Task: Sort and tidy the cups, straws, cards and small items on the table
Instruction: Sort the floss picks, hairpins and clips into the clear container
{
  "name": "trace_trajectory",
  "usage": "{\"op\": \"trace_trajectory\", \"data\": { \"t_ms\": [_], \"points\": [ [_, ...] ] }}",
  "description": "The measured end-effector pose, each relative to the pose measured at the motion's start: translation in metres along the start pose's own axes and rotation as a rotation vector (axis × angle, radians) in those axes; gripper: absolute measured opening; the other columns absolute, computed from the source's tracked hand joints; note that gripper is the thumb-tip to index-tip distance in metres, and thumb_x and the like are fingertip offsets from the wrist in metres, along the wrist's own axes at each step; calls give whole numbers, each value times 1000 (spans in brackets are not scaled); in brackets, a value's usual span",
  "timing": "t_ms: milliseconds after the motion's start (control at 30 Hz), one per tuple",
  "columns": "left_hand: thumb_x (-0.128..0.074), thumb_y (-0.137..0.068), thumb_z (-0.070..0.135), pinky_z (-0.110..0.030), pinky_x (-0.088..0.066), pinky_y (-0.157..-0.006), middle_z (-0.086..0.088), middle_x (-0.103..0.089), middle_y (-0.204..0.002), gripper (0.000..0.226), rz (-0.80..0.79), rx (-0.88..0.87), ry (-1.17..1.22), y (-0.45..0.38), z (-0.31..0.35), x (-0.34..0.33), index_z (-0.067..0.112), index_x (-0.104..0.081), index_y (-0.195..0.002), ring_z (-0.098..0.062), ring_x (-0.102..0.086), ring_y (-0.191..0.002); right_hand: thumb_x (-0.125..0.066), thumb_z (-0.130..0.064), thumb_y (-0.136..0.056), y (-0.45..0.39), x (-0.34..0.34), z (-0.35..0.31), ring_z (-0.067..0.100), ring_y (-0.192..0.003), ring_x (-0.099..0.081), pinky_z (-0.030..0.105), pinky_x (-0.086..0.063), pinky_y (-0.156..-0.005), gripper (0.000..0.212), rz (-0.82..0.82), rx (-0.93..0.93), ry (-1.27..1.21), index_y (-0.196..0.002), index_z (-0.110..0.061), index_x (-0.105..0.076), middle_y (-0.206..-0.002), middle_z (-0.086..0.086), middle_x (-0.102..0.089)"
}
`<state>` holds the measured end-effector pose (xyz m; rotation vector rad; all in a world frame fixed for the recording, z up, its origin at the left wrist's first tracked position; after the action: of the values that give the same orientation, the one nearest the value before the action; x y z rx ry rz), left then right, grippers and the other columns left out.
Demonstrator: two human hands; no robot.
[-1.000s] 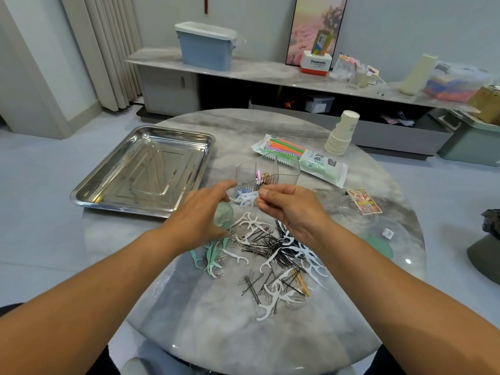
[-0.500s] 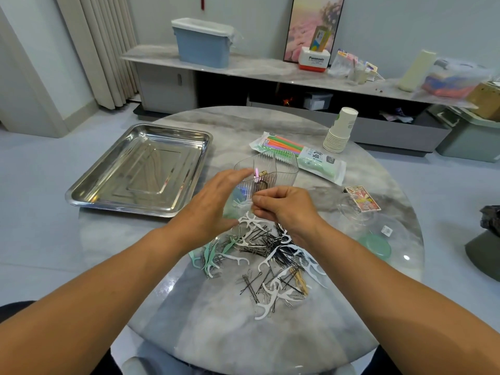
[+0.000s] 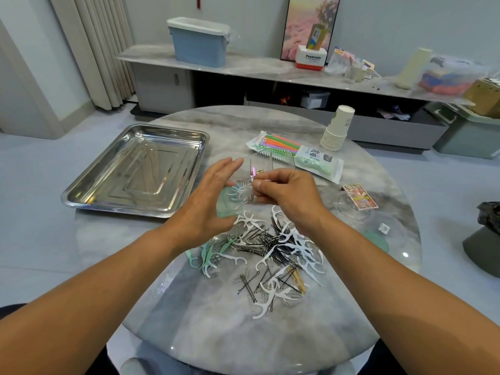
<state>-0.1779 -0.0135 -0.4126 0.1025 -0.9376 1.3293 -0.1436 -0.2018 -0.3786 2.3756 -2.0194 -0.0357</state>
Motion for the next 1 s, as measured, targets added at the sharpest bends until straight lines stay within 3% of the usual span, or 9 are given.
{"op": "trace_trajectory", "data": {
  "t_ms": [133,267,367,467,600,733,800,867,1000],
  "points": [
    [-84,-74,8,-39,-46,-107,13,-17,-163,113,38,-41,43,-4,12,-2,44,-18,-158,-13,-49,-133,-81,-3,-82,6,-14,6,25,-91,-74,41,-60,-91,13,-74,67,133,-93,-8,-79,-95,14,-77],
    [-82,-76,10,-20,-42,-106,13,-18,-162,107,80,4,90,-4,11,-1,46,-22,-156,-11,-47,-134,-79,-25,-88,7,-22,7,21,-106,-69,41,-57,-95,17,-37,154,180,-105,-28,-79,-111,3,-73],
    [-83,-76,9,-6,-39,-100,14,-22,-159,100,164,133,144,-3,-3,11,47,-29,-153,0,-48,-129,-65,-40,-98,-1,-4,3,10,-99,-69,26,-54,-82,19,59,35,237,-110,-28,-74,-109,-7,-74],
    [-80,-76,4,-2,-42,-91,11,-27,-154,90,191,264,155,1,-19,16,43,-41,-147,3,-47,-127,-60,-16,-101,-4,20,12,15,-87,-64,24,-51,-71,14,-74,-226,573,-107,-22,-70,-117,3,-69],
    [-78,-76,0,-5,-48,-82,9,-34,-143,82,113,375,171,8,-37,8,44,-48,-139,2,-45,-128,-72,-4,-89,-2,44,29,25,-116,-60,30,-47,-87,58,-324,-370,1262,-142,-20,-55,-146,8,-53],
    [-75,-77,-1,-5,-45,-83,6,-37,-137,80,68,435,199,11,-45,1,46,-48,-136,-3,-44,-128,-75,0,-80,-2,49,42,23,-106,-60,23,-52,-65,95,-452,-331,1266,-157,-34,-30,-158,7,-34],
    [-74,-76,-3,-17,-47,-93,5,-36,-135,83,43,466,188,9,-47,2,45,-46,-137,-7,-43,-127,-79,-1,-77,1,50,49,26,-121,-54,32,-60,-80,105,-540,-360,1290,-159,-37,-24,-162,5,-26],
    [-74,-75,-6,-25,-48,-96,4,-33,-133,85,0,485,134,8,-49,5,42,-44,-138,-12,-41,-129,-86,-7,-73,3,53,52,31,-138,-42,40,-53,-101,113,-602,-378,1348,-160,-36,-20,-164,4,-19],
    [-80,-74,0,-23,-43,-99,5,-29,-139,95,-83,512,35,11,-48,9,40,-35,-148,-18,-34,-139,-87,-7,-73,8,60,50,31,-134,-47,44,-53,-102,110,-622,-400,1354,-158,-40,-25,-159,3,-26]
  ]
}}
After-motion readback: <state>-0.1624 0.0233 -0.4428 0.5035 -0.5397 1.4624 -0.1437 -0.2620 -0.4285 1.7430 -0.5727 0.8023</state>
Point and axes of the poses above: each hand's wrist, its own y-axis away from the middle knuckle, its own x-axis out of the back of the hand, z = x × y, the point moved 4 cm from there along -y, towards the middle knuckle
